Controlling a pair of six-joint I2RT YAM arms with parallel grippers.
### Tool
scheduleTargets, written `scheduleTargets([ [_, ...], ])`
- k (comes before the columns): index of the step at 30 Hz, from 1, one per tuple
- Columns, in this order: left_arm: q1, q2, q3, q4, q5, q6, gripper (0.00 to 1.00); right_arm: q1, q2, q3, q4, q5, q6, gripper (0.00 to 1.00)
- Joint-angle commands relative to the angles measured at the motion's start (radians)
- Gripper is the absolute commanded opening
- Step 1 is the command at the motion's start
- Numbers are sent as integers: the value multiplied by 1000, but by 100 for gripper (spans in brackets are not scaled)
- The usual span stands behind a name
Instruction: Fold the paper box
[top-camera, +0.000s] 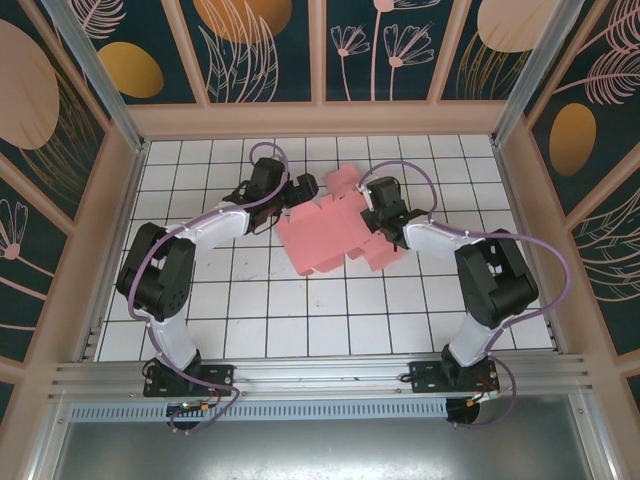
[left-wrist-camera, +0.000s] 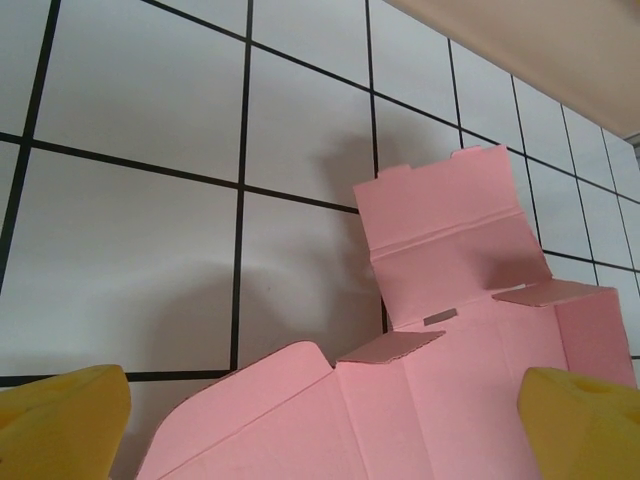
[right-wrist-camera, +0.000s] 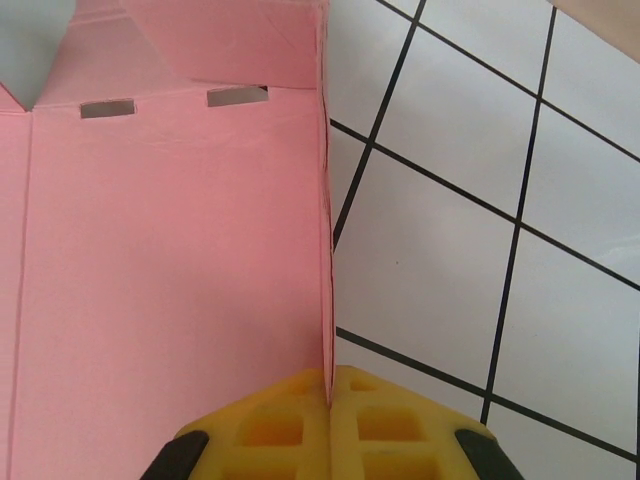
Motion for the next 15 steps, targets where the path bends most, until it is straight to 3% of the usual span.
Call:
scheduleTargets([
  [1, 34, 16, 13, 28, 38, -8, 99, -4, -54, -29, 48, -1, -12, 0],
  [9, 53, 47, 36, 28, 68, -26, 99, 12, -62, -29, 51, 128, -74, 0],
  [15, 92, 59, 27, 80, 142, -97, 99, 50, -52, -35, 114, 279, -225, 0],
])
